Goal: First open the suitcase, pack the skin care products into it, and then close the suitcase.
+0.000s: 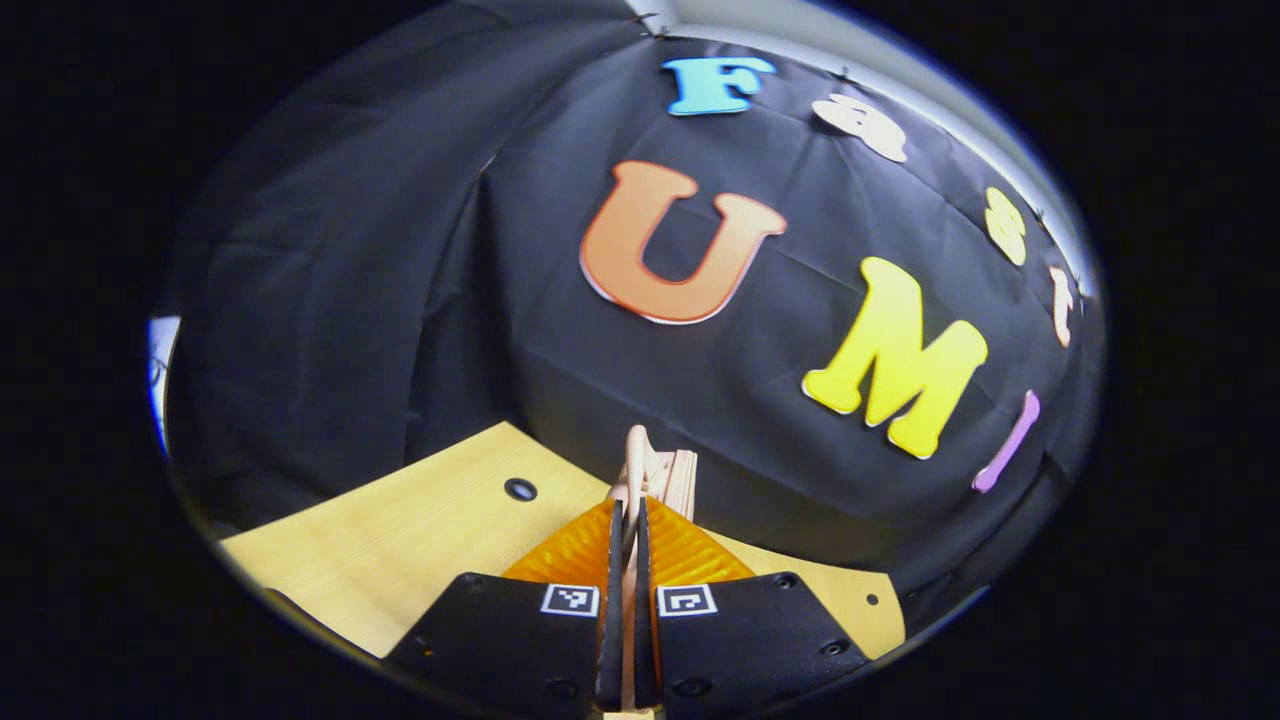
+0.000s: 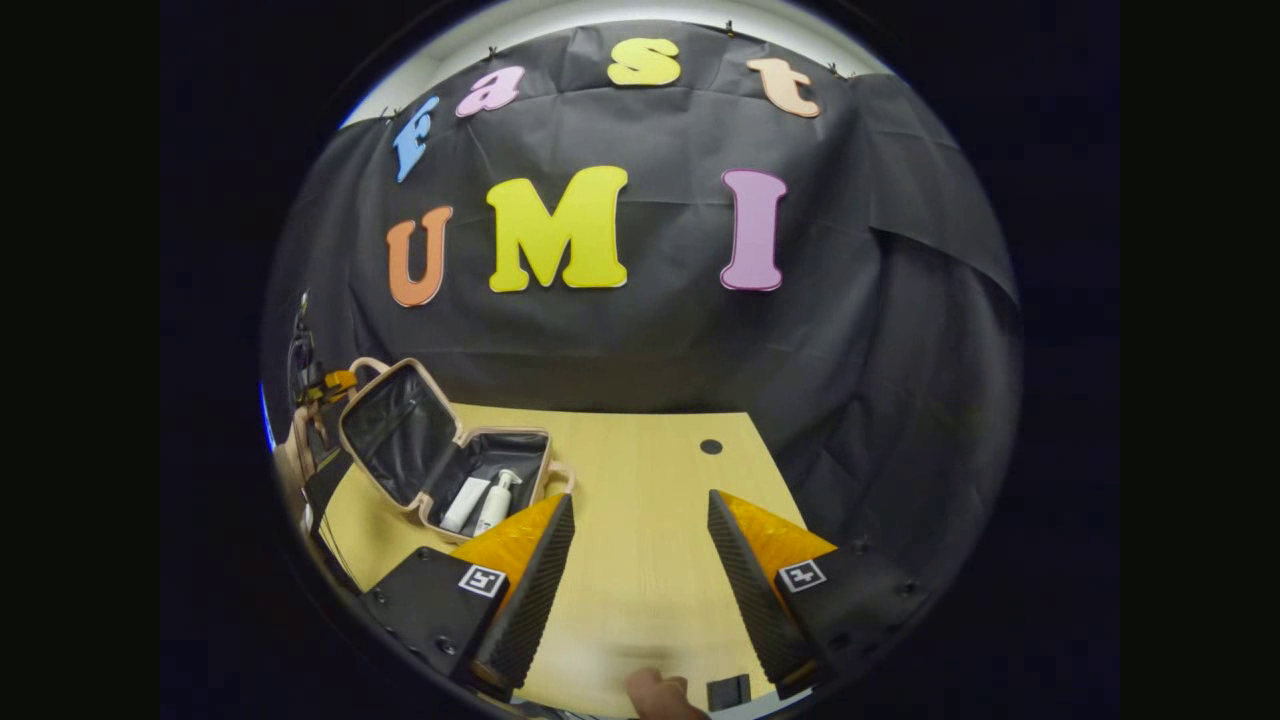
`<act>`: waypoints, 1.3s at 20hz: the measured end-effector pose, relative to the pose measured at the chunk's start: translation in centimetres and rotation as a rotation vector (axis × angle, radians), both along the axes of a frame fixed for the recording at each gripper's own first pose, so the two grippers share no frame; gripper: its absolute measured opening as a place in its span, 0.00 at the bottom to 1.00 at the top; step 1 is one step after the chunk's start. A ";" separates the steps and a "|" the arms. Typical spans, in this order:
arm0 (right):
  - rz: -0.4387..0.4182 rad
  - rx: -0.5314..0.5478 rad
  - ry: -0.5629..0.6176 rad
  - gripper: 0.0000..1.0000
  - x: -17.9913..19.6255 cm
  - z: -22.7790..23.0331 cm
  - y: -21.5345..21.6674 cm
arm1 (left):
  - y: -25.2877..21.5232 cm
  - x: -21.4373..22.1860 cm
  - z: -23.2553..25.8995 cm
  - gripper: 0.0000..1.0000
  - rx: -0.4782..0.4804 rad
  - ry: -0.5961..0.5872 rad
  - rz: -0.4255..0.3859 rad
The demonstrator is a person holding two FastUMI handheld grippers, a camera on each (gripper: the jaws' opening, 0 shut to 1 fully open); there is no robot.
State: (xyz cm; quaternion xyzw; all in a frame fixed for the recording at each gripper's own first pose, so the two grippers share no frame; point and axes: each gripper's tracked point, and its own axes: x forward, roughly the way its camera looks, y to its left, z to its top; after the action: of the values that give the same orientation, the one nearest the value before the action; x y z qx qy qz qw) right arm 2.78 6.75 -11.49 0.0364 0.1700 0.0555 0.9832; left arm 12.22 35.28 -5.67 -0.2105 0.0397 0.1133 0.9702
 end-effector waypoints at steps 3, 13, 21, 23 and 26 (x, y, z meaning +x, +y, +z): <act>0.017 0.013 -0.002 0.79 0.0 -0.1 -1.2 | -3.0 0.3 1.4 0.07 0.063 -0.009 -0.004; 0.047 -0.047 -0.116 0.80 -0.2 2.8 -5.0 | -16.8 0.4 2.5 0.07 0.348 0.021 -0.057; 0.051 -0.074 -0.180 0.80 -0.3 3.9 -8.5 | -26.7 1.6 -1.1 0.08 0.455 0.084 -0.108; 0.052 -0.071 -0.172 0.80 -0.2 3.6 -9.5 | -29.4 1.9 -3.3 0.08 0.493 0.124 -0.145; 0.047 -0.066 -0.147 0.80 0.0 2.6 -11.5 | -32.9 2.5 -6.6 0.07 0.551 0.178 -0.198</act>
State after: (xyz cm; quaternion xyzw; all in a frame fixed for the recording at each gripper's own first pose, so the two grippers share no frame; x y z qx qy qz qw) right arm 2.77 -4.75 -8.85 -0.0040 0.0998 0.0754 0.9921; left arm 14.74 2.42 -12.28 0.0762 0.1125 0.0428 0.9898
